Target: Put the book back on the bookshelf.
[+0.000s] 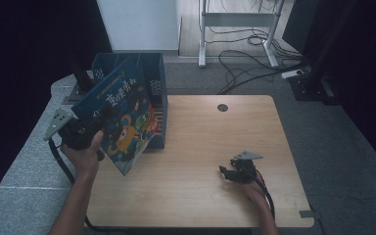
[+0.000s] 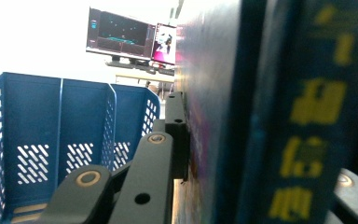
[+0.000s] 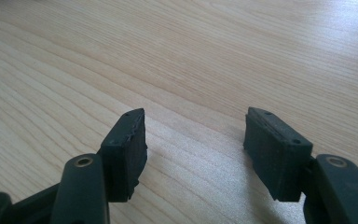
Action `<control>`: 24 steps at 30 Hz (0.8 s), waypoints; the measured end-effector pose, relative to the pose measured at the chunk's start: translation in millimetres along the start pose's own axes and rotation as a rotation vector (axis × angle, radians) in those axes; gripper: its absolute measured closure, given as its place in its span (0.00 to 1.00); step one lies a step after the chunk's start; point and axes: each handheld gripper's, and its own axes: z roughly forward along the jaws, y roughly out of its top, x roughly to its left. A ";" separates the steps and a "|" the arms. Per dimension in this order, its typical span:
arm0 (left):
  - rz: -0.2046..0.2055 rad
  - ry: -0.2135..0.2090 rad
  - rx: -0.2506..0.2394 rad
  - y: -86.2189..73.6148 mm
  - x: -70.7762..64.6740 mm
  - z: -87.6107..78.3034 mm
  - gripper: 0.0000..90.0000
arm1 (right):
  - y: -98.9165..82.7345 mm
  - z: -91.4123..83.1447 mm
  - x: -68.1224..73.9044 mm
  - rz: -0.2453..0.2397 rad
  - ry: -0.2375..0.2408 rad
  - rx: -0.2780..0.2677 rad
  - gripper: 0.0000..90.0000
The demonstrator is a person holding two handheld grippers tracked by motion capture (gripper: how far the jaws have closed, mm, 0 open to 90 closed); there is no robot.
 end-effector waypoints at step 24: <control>0.025 0.056 0.015 6.4 -2.8 30.0 0.91 | -0.3 -0.7 -1.9 0.016 0.011 -0.004 0.42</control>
